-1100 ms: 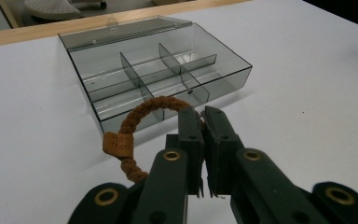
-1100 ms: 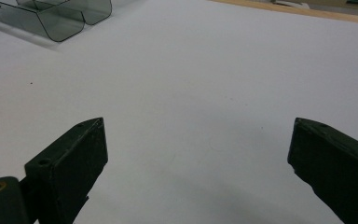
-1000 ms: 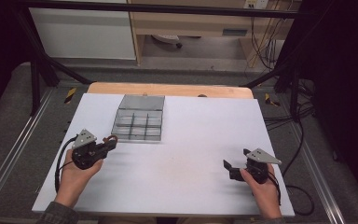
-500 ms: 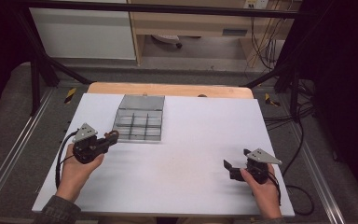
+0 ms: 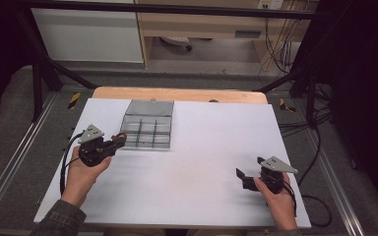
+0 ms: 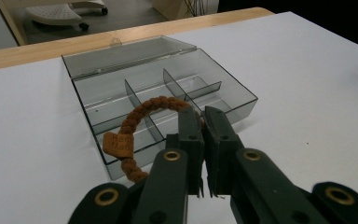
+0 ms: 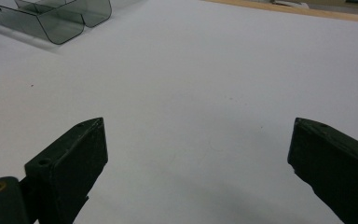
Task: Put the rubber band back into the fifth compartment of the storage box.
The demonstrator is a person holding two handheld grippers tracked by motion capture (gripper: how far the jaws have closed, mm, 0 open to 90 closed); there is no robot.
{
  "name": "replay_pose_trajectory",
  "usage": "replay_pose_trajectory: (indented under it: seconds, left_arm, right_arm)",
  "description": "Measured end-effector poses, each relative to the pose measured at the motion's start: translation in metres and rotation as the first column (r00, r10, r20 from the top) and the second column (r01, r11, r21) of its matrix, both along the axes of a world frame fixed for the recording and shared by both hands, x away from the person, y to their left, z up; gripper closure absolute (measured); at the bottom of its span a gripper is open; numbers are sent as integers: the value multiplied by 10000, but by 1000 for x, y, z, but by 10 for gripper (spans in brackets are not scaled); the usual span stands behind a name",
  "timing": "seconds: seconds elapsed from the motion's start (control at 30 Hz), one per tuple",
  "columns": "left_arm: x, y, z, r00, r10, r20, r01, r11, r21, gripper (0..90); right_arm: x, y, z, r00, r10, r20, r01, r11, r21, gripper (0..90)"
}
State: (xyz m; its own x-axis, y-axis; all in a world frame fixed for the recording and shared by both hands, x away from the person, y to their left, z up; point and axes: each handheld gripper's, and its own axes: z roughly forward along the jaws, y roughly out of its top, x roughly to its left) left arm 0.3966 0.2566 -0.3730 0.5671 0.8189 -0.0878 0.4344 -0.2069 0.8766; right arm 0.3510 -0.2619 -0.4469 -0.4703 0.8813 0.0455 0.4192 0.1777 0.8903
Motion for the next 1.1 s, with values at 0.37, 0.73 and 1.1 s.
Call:
replay_pose_trajectory:
  seconds: [0.37, 0.73, 1.1]
  left_arm:
    - [7, -1, 3, 9999, 15, -105, -16, 9999, -106, 858]
    - [18, -2, 8, 9999, 15, -112, -16, 10000, -74, 858]
    - [38, -7, 15, 9999, 77, 74, -76, 9999, -74, 858]
  right_arm:
    - [0, 0, 0, 10000, -1, 26, 1, 10000, 32, 51]
    - [0, 0, 1, 10000, 0, -14, 0, 9999, 124, 49]
    - [0, -1, 1, 10000, -35, 8, 35, 9999, 158, 44]
